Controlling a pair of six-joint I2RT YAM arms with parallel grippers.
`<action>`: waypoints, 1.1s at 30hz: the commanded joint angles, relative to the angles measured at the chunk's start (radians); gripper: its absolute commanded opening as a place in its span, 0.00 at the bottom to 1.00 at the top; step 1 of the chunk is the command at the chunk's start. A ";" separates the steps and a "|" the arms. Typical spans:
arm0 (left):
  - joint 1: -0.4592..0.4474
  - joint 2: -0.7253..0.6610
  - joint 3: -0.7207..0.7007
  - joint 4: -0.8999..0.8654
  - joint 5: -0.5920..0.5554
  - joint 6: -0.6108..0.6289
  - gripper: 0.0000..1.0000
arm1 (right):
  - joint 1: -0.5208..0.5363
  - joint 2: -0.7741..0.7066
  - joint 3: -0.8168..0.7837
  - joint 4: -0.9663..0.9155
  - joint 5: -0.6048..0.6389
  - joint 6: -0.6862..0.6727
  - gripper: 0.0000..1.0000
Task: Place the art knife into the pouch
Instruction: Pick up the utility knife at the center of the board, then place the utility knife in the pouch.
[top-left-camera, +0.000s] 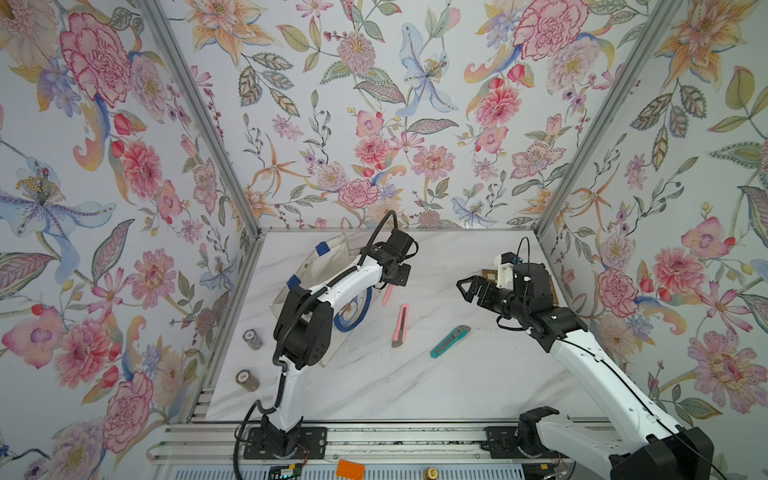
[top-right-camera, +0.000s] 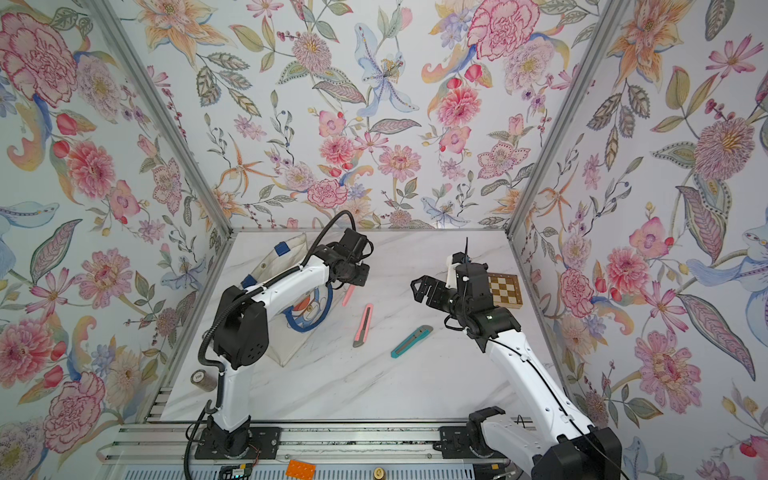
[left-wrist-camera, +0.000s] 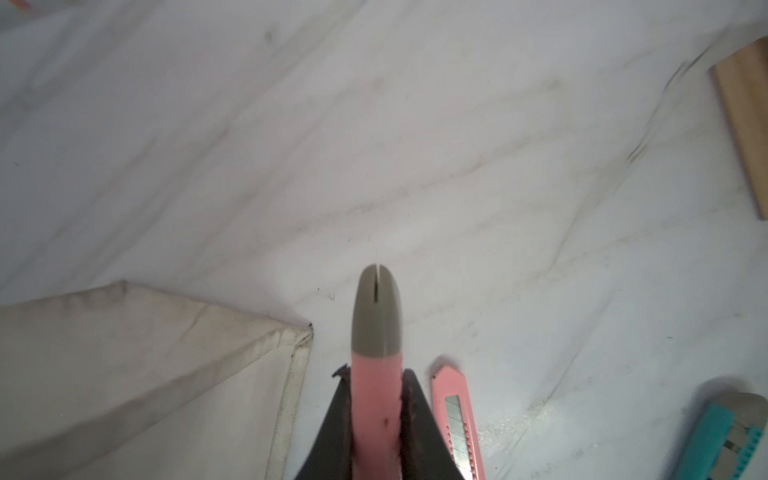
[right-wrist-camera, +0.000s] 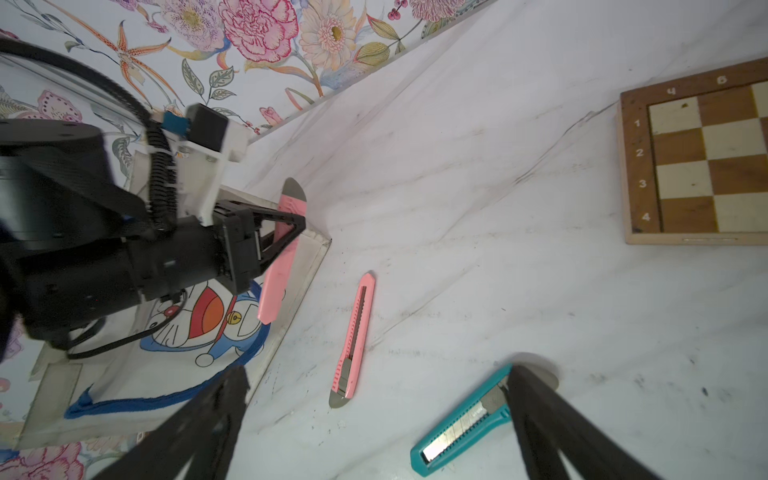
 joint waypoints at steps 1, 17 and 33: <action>-0.006 -0.092 0.085 -0.091 -0.029 0.048 0.08 | 0.006 0.015 -0.001 0.046 -0.014 0.015 0.99; 0.059 -0.375 0.035 -0.079 -0.157 0.113 0.04 | 0.047 0.157 0.105 0.099 -0.046 0.016 0.99; 0.276 -0.593 -0.175 -0.063 -0.223 0.134 0.02 | 0.111 0.240 0.148 0.130 -0.040 0.019 0.99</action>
